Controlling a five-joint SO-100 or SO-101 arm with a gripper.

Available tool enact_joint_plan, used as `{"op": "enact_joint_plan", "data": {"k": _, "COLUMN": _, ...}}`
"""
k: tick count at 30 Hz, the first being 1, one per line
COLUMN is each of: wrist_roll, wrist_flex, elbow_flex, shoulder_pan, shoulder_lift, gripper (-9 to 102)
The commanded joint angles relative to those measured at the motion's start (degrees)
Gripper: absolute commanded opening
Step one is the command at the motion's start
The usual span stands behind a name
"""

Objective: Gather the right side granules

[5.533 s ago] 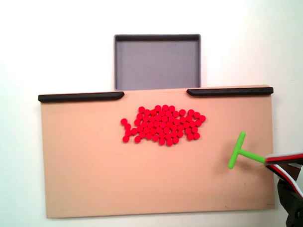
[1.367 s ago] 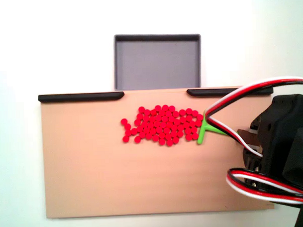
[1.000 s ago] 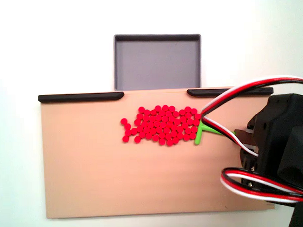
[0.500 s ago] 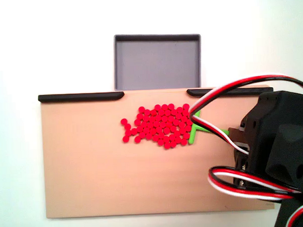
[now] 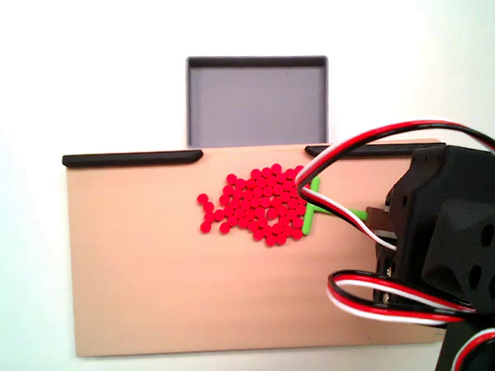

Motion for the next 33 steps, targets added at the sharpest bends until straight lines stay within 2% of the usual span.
{"op": "enact_joint_plan", "data": {"k": 1, "wrist_roll": -13.80, "wrist_flex": 0.35, "elbow_flex": 0.09, "shoulder_pan": -0.53, "shoulder_lift": 2.11, "gripper": 0}}
{"op": "enact_joint_plan", "data": {"k": 14, "wrist_roll": -14.77, "wrist_flex": 0.79, "elbow_flex": 0.00, "shoulder_pan": 2.72, "shoulder_lift": 7.73, "gripper": 0}}
{"op": "enact_joint_plan", "data": {"k": 18, "wrist_roll": -11.07, "wrist_flex": 1.41, "elbow_flex": 0.09, "shoulder_pan": 3.52, "shoulder_lift": 10.46, "gripper": 0}}
{"op": "enact_joint_plan", "data": {"k": 20, "wrist_roll": -5.19, "wrist_flex": 2.37, "elbow_flex": 0.26, "shoulder_pan": 3.25, "shoulder_lift": 11.95, "gripper": 0}}
{"op": "enact_joint_plan", "data": {"k": 27, "wrist_roll": 26.89, "wrist_flex": 2.64, "elbow_flex": 6.50, "shoulder_pan": -0.70, "shoulder_lift": 18.98, "gripper": 0}}
{"op": "enact_joint_plan", "data": {"k": 33, "wrist_roll": 49.48, "wrist_flex": 2.64, "elbow_flex": 8.70, "shoulder_pan": -5.19, "shoulder_lift": 22.76, "gripper": 0}}
